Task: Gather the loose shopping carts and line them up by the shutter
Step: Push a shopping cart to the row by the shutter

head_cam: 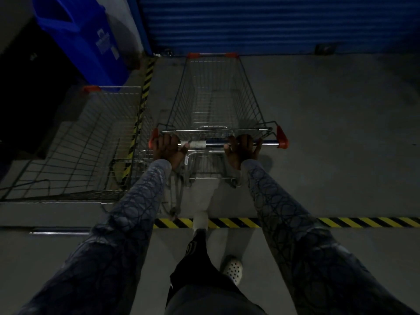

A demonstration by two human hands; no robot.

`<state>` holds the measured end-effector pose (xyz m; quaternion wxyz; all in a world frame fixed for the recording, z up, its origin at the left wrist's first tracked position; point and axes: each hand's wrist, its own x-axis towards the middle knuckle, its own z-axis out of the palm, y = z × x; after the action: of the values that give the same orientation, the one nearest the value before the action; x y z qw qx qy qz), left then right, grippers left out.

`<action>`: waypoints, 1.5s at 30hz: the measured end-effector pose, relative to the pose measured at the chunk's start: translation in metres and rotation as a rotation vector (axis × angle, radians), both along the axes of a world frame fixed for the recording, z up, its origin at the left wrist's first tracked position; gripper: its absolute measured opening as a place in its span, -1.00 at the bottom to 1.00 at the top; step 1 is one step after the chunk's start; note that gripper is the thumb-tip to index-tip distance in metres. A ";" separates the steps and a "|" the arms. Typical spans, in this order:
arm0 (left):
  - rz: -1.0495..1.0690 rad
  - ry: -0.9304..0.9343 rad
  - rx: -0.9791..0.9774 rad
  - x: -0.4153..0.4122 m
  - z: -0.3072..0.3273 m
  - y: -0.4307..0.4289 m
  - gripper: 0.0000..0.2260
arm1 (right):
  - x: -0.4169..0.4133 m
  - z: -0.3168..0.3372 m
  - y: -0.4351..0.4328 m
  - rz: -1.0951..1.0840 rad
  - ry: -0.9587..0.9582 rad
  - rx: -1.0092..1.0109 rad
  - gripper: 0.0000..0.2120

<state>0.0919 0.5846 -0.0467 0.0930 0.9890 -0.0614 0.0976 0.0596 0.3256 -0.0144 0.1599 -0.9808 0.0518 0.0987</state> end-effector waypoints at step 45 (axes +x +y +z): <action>0.053 -0.007 0.032 -0.155 0.001 -0.014 -0.23 | -0.135 -0.040 0.022 -0.175 -0.403 0.058 -0.51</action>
<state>-0.0629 0.5705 -0.0457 0.0742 0.9913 -0.0369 0.1023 -0.0752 0.3478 -0.0544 0.2032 -0.9675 0.1009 -0.1121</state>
